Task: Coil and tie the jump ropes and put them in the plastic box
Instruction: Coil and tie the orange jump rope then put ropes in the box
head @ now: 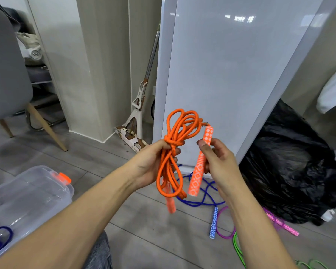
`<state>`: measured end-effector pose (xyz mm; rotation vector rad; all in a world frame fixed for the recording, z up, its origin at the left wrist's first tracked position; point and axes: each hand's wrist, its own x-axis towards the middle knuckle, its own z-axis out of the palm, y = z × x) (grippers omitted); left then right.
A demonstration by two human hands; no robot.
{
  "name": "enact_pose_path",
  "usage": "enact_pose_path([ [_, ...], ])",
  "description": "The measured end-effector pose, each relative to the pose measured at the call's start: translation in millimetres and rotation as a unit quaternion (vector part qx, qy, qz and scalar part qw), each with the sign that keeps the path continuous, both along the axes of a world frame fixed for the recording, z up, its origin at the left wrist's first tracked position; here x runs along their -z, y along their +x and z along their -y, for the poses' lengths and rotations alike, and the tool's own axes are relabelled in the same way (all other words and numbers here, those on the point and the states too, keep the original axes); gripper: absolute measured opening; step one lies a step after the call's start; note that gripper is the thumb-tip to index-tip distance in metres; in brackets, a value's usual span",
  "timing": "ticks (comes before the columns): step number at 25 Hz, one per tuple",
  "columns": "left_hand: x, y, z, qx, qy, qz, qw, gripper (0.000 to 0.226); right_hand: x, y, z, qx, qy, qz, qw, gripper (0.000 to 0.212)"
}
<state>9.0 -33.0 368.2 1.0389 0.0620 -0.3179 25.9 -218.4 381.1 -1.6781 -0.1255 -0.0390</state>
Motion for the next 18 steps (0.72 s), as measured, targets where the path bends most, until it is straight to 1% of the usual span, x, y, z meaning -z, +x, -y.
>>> enact_pose_path([
  [2,-1,0,-1,0.019,-0.015,0.016,1.000,0.038,2,-1,-6,-0.001,0.029,0.004,1.000,0.018],
  [6,-4,-2,-5,0.048,-0.067,0.033,0.996,0.038,3,-3,-12,0.007,0.041,0.002,0.999,0.018],
  [10,-7,-1,-7,0.028,-0.114,0.037,0.992,0.034,4,-7,-18,-0.027,0.051,-0.081,0.995,0.017],
  [12,-9,0,-9,0.015,-0.132,0.041,0.990,0.031,3,-11,-22,-0.052,0.047,-0.099,0.993,0.016],
  [15,-11,-1,-11,0.013,-0.134,0.043,0.990,0.031,-1,-12,-22,-0.029,0.033,-0.067,0.997,0.016],
  [18,-10,-1,-9,0.014,-0.100,0.051,0.994,0.037,1,-14,-24,-0.015,0.043,-0.100,0.994,0.014],
])
